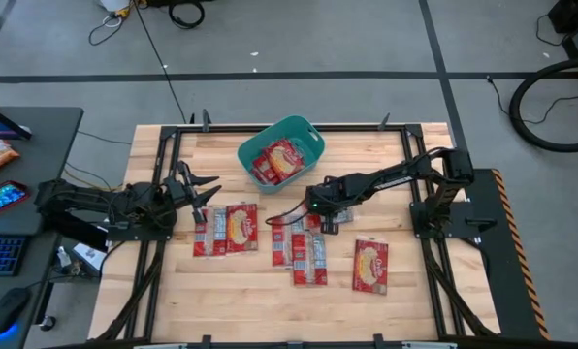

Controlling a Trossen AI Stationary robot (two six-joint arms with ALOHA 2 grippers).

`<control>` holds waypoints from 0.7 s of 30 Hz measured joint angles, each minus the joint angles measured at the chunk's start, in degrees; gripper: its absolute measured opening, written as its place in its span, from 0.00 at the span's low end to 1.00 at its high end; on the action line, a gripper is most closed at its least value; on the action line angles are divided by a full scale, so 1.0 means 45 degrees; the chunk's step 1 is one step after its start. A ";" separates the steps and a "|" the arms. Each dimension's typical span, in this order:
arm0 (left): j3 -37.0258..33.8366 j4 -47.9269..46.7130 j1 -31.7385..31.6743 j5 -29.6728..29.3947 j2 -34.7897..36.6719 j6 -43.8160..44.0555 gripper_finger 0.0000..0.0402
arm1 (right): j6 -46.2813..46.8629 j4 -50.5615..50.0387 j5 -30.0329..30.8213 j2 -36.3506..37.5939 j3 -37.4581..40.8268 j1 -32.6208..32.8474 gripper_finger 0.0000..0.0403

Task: Sort popcorn bags into baskets
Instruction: Put the popcorn bag into the blue bin

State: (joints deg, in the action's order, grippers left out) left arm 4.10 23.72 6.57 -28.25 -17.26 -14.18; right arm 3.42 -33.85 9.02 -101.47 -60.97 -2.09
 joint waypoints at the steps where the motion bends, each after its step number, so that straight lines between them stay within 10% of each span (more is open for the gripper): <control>1: 0.0000 -0.0004 -0.0004 0.0000 0.0000 0.0001 0.30 | -0.0003 -0.0286 0.0139 0.0006 -0.0305 -0.0002 0.01; 21: 0.0000 -0.0009 -0.0002 0.0000 0.0002 0.0006 0.30 | -0.1399 -0.4408 0.3152 0.0073 -0.5892 0.0087 0.01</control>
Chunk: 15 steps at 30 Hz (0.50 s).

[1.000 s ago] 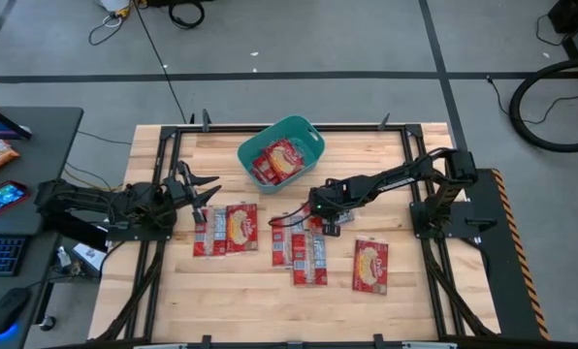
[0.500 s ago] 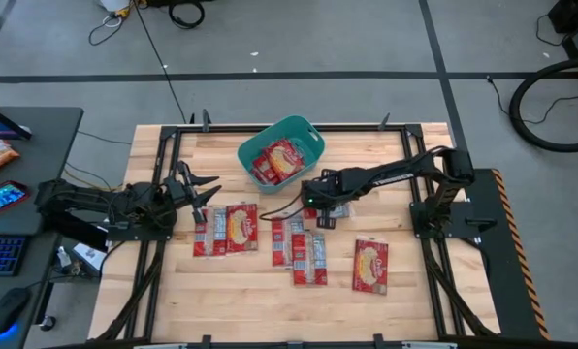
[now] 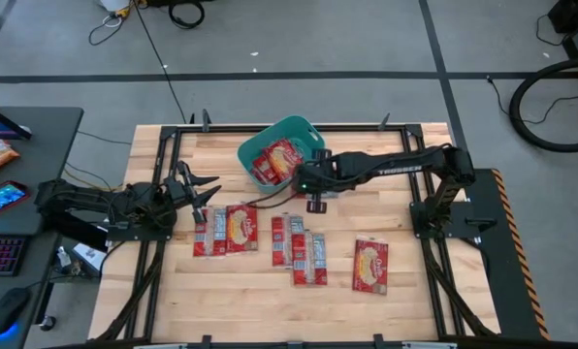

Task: Sort popcorn bags into baskets
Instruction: Put the popcorn bag into the blue bin

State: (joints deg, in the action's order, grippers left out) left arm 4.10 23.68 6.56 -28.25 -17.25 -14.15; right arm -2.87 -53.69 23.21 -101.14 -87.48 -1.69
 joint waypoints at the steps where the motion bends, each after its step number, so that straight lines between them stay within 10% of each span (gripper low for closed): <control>1: 0.0000 0.0000 0.0001 0.0000 -0.0002 0.0000 0.30 | -0.0161 0.0014 0.0244 0.0000 -0.0152 0.0000 0.01; 15: -0.0001 0.0006 0.0002 0.0000 -0.0002 -0.0005 0.30 | -0.5125 0.3383 0.1611 0.0000 -0.0370 -0.0566 0.01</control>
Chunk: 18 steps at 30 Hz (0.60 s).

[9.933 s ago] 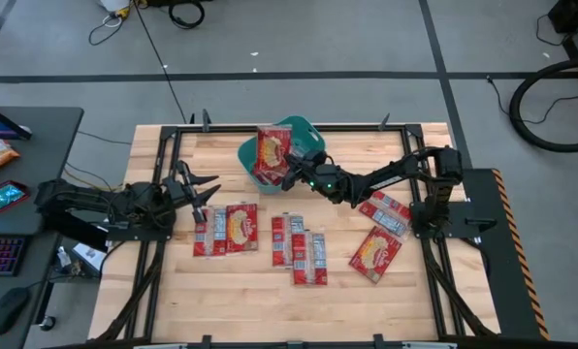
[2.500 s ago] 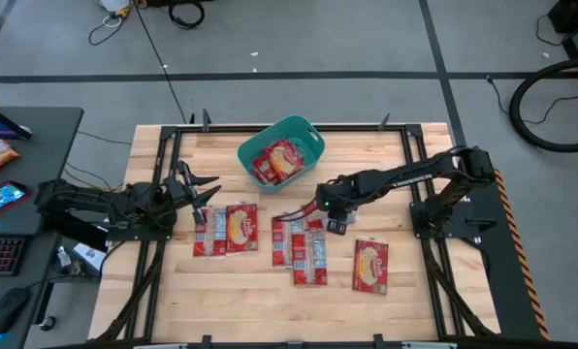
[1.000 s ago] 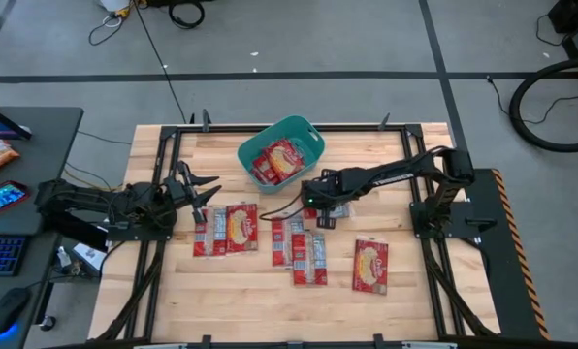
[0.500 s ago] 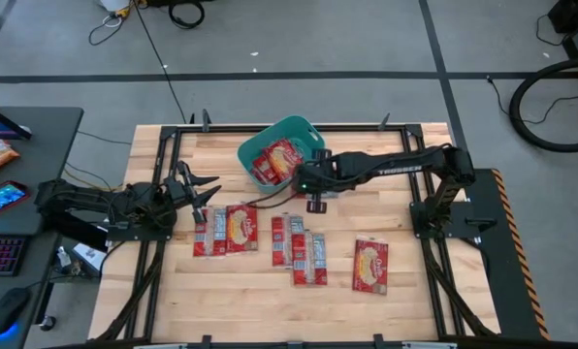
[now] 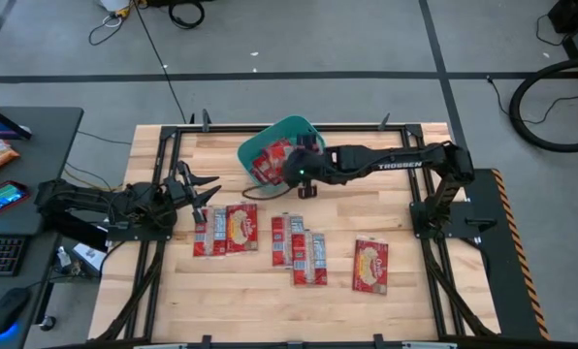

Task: Sort popcorn bags into baskets
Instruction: Put the popcorn bag into the blue bin

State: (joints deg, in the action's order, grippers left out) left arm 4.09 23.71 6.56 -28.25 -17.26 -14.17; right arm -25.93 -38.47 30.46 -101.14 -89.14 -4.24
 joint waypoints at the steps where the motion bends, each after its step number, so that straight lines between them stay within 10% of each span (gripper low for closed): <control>1: 0.0001 -0.0001 0.0001 0.0000 0.0000 0.0000 0.30 | -0.0412 0.0283 -0.0009 -0.0002 0.0000 -0.0107 0.01; 18: 0.0001 -0.0015 0.0001 0.0000 0.0000 0.0005 0.30 | -0.5182 0.5897 -0.2638 -0.2977 0.0000 -0.2417 0.02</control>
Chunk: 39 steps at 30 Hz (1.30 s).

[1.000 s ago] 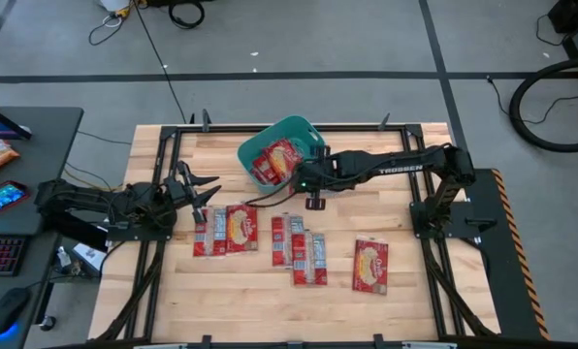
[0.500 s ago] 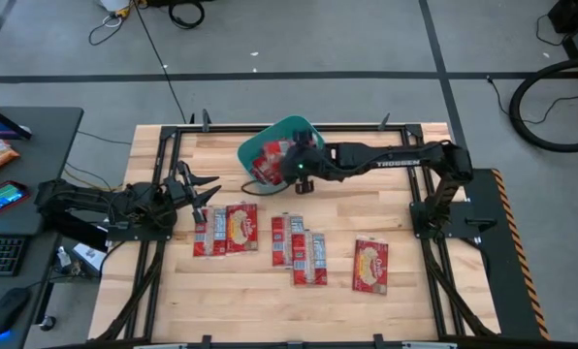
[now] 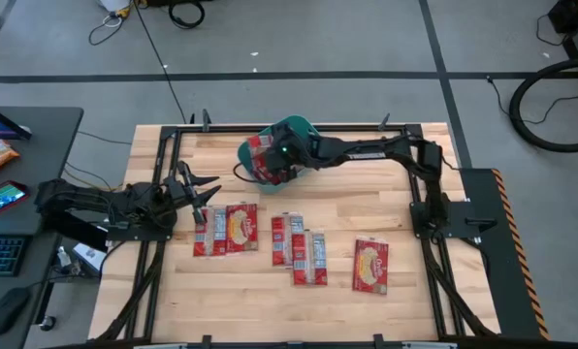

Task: Sort popcorn bags into baskets
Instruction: Put the popcorn bag into the blue bin

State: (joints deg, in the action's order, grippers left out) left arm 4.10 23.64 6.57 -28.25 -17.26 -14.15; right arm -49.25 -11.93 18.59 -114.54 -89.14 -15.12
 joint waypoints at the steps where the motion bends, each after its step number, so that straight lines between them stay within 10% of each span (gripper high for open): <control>1: 0.0000 0.0007 0.0000 -0.0004 0.0000 0.0002 0.30 | -0.0002 -0.0040 -0.0168 -0.0197 0.0000 -0.0136 0.02; 19: 0.0000 0.0014 -0.0005 0.0000 0.0005 -0.0005 0.30 | 0.4692 -0.1468 0.0477 0.0916 -0.0002 0.0311 0.31; 31: 0.0000 0.0014 0.0000 0.0000 0.0005 0.0092 0.30 | 1.0025 -0.2673 -0.4314 0.1473 -0.0015 0.2518 0.31; 39: 0.0000 -0.0002 -0.0005 0.0000 0.0000 0.0335 0.30 | 1.2367 -0.4379 -0.5045 0.0904 0.0000 0.4332 0.31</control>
State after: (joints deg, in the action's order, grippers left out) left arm 4.10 23.63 6.55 -28.25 -17.26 -12.64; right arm 6.40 -31.64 -4.11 -110.47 -89.14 4.38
